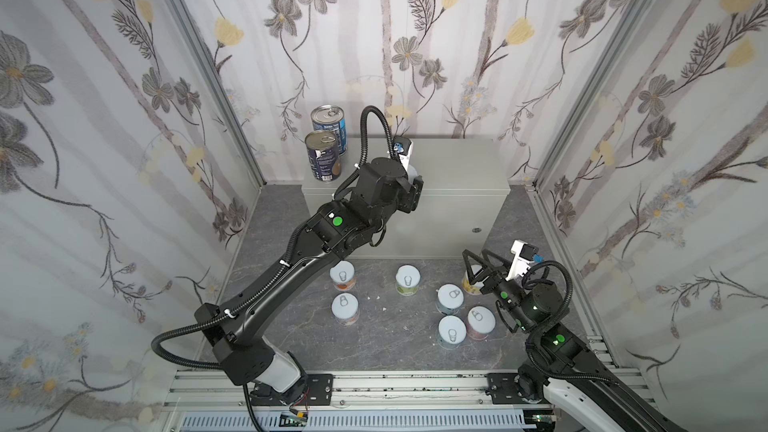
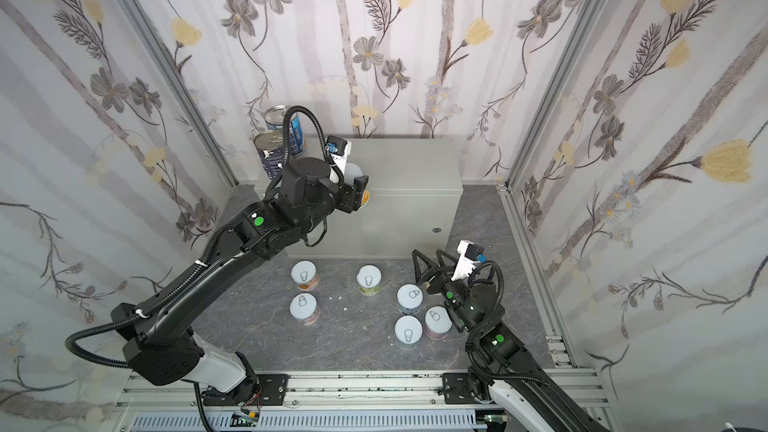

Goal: Place and organize the canned foods onto the counter
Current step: 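Lift the plastic-wrapped yellow peach can with the left gripper up over the cabinet top, then lower the held peach can onto the cabinet top beside the dark blue cans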

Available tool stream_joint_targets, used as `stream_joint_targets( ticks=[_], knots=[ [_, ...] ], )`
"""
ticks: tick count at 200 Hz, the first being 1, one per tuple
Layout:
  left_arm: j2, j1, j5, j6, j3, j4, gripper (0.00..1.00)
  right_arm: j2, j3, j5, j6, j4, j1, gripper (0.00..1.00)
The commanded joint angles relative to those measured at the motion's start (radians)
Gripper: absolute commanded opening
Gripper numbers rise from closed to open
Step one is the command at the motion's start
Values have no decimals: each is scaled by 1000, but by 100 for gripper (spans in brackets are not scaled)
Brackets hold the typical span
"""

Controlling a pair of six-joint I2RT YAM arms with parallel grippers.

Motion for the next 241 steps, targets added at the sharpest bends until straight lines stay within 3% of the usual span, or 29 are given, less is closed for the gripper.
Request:
stream_joint_targets(
  ticks=[1,79,157,241],
  knots=[
    [49,27,-2,19,65,24,0,-4,-4,27,10,4,2,100],
    [242,115,-23,-11,313,-54,0,-7,13,61,9,-45,2,100],
    [480,164,-12,100,769,-320,0,2,14,73,16,-54,2,100],
    [496,238,22,173,786,-236,0,25,17,77,23,-56,2,100]
  ],
)
